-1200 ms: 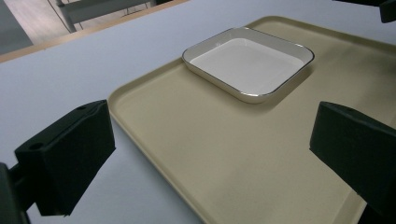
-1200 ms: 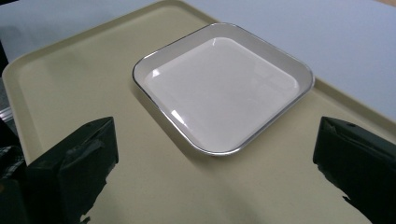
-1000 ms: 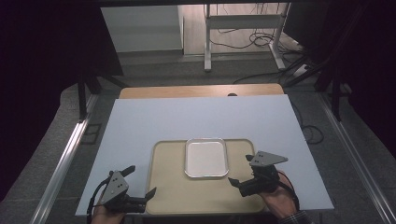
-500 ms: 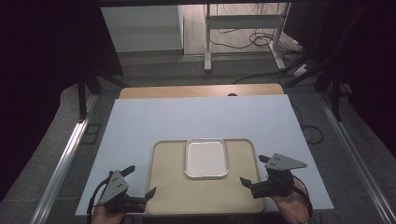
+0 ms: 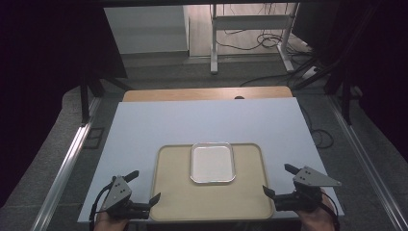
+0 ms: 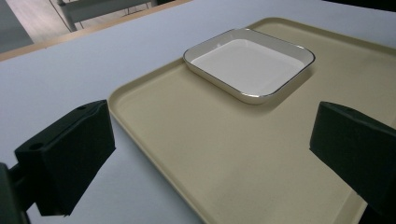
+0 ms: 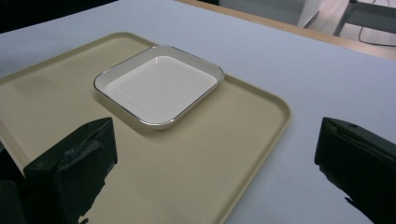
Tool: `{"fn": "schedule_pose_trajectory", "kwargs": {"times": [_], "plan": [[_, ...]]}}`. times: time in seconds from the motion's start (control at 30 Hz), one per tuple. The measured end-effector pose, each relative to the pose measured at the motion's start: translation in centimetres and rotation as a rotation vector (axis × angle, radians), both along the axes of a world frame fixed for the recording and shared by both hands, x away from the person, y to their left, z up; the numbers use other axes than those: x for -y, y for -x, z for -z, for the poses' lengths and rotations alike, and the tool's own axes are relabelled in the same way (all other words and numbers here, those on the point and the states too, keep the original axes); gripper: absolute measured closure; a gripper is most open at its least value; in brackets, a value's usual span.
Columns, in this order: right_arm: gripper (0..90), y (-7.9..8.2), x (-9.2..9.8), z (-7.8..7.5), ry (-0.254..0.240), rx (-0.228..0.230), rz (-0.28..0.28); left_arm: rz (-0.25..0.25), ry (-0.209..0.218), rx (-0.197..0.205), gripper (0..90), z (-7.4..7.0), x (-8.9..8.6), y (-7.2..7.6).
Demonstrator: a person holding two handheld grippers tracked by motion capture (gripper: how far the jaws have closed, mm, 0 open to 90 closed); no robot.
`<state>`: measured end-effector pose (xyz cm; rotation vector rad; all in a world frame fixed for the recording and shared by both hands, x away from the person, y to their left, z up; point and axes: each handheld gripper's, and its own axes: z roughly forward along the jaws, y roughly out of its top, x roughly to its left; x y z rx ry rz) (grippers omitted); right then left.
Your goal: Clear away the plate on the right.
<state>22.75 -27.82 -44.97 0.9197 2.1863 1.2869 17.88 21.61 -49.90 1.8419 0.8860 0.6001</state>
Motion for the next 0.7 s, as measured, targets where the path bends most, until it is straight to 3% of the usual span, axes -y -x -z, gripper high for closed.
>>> {"fn": "schedule_pose_trajectory", "kwargs": {"times": [0.3, 0.57, 0.7], "plan": [[0.0, 1.6, 2.4, 0.3, -0.021, 0.007, 0.062, -0.001, 0.006, -0.003, 0.0, 0.0, 0.0, 0.0], [0.0, 2.6, 4.0, 1.6, -0.049, -0.051, 0.098, -0.003, 0.013, -0.004, 0.0, 0.0, -0.1, 0.0], [0.0, 2.6, 4.2, 1.6, -0.052, -0.051, 0.1, -0.001, 0.008, -0.007, 0.0, 0.0, 0.1, -0.1]]}}
